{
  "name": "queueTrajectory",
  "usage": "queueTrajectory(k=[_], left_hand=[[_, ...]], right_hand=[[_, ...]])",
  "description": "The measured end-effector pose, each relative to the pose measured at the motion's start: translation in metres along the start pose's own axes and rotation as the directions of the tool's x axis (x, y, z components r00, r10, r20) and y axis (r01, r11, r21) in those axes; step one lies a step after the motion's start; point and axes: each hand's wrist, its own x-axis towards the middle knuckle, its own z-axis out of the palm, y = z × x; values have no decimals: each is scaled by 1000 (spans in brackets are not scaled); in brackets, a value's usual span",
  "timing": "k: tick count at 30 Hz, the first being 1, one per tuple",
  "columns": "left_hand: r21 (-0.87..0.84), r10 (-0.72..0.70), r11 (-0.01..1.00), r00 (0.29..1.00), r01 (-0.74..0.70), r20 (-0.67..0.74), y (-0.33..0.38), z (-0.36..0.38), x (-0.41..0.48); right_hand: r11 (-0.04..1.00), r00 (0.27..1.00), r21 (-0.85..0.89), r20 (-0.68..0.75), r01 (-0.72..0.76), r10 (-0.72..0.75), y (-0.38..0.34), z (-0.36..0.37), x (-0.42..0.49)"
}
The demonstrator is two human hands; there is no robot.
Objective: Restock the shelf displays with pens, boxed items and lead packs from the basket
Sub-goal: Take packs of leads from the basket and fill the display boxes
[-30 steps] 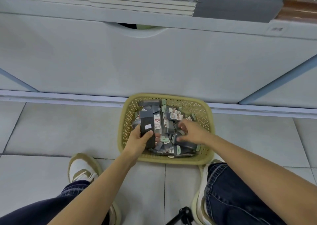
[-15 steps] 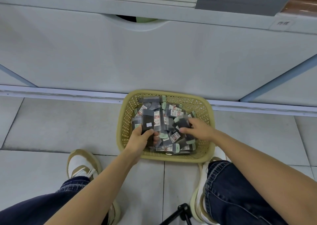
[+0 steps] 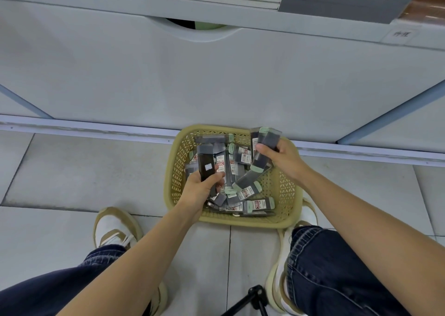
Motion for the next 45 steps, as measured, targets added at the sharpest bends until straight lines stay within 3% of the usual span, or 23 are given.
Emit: queueTrajectory(k=[3, 6, 13, 16, 18, 21, 27, 32, 39, 42, 45], left_hand=[[96, 22, 995, 1000, -21, -9, 3, 2, 0], [138, 29, 990, 999, -25, -29, 5, 4, -1], [67, 40, 997, 999, -38, -34, 7, 3, -1], [0, 47, 999, 999, -47, 3, 14, 5, -3], [-36, 54, 998, 994, -51, 91, 19, 6, -5], [-77, 35, 997, 977, -19, 211, 20, 11, -8], [-219, 71, 975, 987, -38, 145, 18, 9, -8], [-167, 49, 985, 995, -34, 84, 21, 6, -9], [-193, 5, 981, 1000, -7, -14, 21, 4, -10], [-207, -3, 978, 1000, 1, -8, 22, 3, -8], [-252, -13, 968, 1000, 9, -14, 20, 5, -7]], right_hand=[[998, 985, 48, 169, -51, 42, -3, 8, -1], [995, 967, -75, 240, -68, 84, 7, 15, -2], [989, 986, 117, -128, -90, 105, 8, 4, 8], [942, 982, 290, 136, -168, 133, -6, 2, 10], [949, 939, 257, 332, -185, 93, -15, 15, 5], [957, 898, 259, 440, -132, 6, -24, 40, -6], [949, 956, 297, 292, -106, 15, -37, 49, -7], [929, 983, 345, 162, -136, 83, -37, 38, -3], [802, 953, 569, 303, -183, 3, -47, 26, 2], [854, 985, 507, 172, -119, 35, -40, 27, 0], [824, 994, 557, 64, -107, 86, -35, 32, -1]])
